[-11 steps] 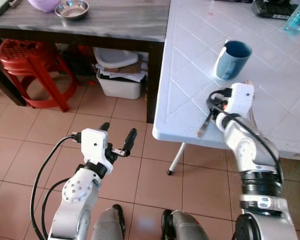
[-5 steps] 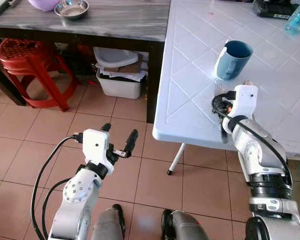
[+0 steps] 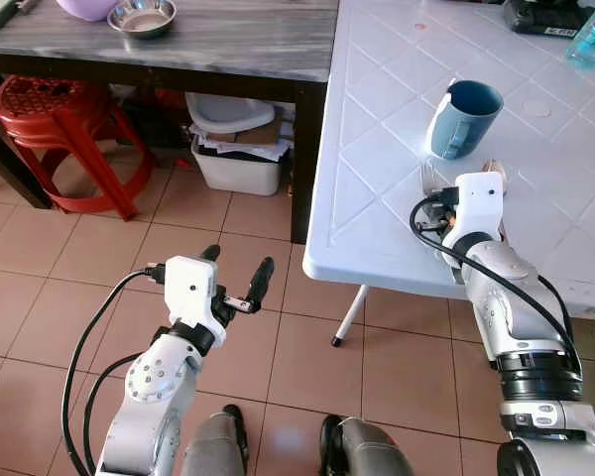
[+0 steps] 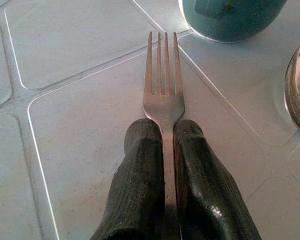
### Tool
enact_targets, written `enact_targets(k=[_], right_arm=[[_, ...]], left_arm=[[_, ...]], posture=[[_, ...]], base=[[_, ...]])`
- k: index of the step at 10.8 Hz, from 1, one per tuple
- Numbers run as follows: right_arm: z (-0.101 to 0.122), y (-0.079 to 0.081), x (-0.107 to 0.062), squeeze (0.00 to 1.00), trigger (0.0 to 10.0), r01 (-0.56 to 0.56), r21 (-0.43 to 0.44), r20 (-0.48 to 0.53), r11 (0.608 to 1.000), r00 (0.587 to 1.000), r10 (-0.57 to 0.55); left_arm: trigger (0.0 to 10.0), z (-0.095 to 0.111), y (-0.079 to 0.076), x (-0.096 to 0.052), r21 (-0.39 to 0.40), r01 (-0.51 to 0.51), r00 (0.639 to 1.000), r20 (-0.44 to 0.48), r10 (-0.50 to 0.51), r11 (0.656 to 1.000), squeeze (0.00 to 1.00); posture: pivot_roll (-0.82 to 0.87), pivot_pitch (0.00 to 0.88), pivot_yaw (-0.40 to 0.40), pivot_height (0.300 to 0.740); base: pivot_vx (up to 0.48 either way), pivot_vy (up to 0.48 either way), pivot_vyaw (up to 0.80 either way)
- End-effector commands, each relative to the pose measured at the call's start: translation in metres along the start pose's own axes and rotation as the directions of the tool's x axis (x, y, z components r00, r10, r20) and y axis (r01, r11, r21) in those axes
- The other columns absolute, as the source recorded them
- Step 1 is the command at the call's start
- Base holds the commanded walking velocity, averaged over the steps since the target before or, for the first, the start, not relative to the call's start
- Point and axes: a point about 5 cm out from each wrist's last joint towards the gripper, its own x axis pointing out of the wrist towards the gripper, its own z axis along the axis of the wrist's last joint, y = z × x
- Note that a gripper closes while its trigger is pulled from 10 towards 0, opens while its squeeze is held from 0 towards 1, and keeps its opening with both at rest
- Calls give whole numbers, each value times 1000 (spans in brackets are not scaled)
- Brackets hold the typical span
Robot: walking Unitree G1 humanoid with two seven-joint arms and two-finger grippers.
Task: Setting the table
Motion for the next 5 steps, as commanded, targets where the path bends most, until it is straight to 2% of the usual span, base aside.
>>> enact_targets(k=[1,2,3,4,5], right_arm=[[-48,2,-3,0,10000,-5,16,-209,1000,978,8],[-59,2,-5,0,10000,-7,38,-258,999,966,17],[-62,2,-7,0,4667,-4,48,-270,999,963,17],[-65,1,-8,0,0,4,48,-280,999,960,10],[-71,-1,-9,0,0,7,42,-302,999,953,6]], left_arm=[[10000,-2,0,-1,8,8,1000,-18,-8,1000,0],[10000,-2,-1,-1,9,7,1000,-18,-6,1000,0],[10000,-2,-1,-1,9,7,1000,-18,-7,1000,0],[10000,-2,-1,-1,9,7,1000,-18,-7,1000,0],[10000,-3,-2,0,8,7,1000,-18,-7,1000,0]], posture=[[-10,224,9,740],[-10,223,8,740],[-10,223,8,740],[-10,223,8,740],[-13,221,5,740]], base=[[0,0,0],[0,0,0],[0,0,0],[0,0,0],[0,0,0]])
